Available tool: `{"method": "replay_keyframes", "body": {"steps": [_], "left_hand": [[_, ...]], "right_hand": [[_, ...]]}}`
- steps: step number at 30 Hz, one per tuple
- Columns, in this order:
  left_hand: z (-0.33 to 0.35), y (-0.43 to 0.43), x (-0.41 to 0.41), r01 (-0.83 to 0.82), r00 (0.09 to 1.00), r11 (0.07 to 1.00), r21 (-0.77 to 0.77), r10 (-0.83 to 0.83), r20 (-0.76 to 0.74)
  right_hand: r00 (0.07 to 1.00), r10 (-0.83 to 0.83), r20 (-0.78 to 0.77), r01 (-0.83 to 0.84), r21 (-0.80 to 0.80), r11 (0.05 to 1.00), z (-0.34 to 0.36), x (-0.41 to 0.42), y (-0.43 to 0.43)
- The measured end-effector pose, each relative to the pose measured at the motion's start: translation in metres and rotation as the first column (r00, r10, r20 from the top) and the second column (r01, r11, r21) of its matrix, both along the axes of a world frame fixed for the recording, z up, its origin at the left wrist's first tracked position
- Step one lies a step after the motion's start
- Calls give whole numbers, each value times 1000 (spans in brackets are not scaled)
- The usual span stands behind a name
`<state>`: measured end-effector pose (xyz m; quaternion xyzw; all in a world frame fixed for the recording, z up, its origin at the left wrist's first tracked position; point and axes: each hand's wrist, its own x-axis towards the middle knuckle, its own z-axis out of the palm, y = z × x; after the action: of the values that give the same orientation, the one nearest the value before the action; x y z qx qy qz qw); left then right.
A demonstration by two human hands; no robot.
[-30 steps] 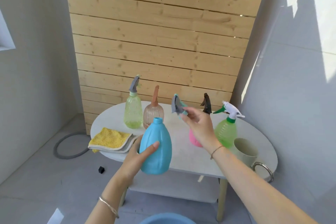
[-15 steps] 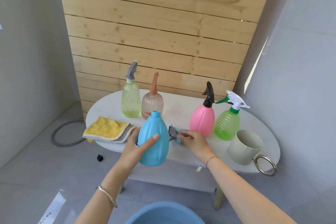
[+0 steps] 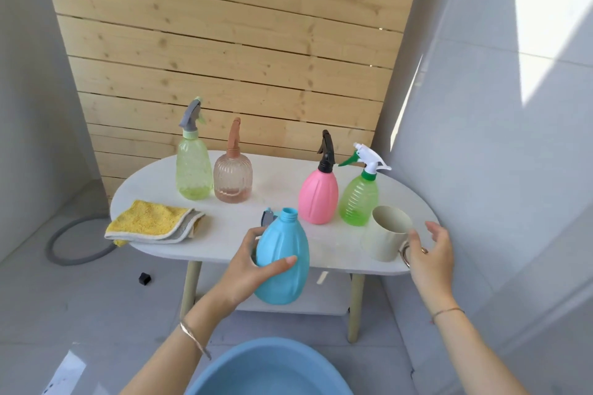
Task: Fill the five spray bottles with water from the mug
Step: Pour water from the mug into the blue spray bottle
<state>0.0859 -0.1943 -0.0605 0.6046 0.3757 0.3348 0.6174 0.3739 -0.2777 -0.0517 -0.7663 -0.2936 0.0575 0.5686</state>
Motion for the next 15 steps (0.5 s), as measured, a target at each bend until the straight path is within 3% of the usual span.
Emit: {"method": "replay_keyframes", "body": {"steps": [5,10,15], "left_hand": [[-9,-15,9,21,1000,999,24,-21,-13],[-23,-30,10,0,999,1000,6,0,-38],[-44,-47,0,15,992,1000,27,-12,-125]], "right_hand": [[960,10,-280,-33,-78,996,-23,19,-18],[919,62,-389,-45,54,998,-24,16,-18],[917,115,-381,-9,268,963,-3,24,-36]]}}
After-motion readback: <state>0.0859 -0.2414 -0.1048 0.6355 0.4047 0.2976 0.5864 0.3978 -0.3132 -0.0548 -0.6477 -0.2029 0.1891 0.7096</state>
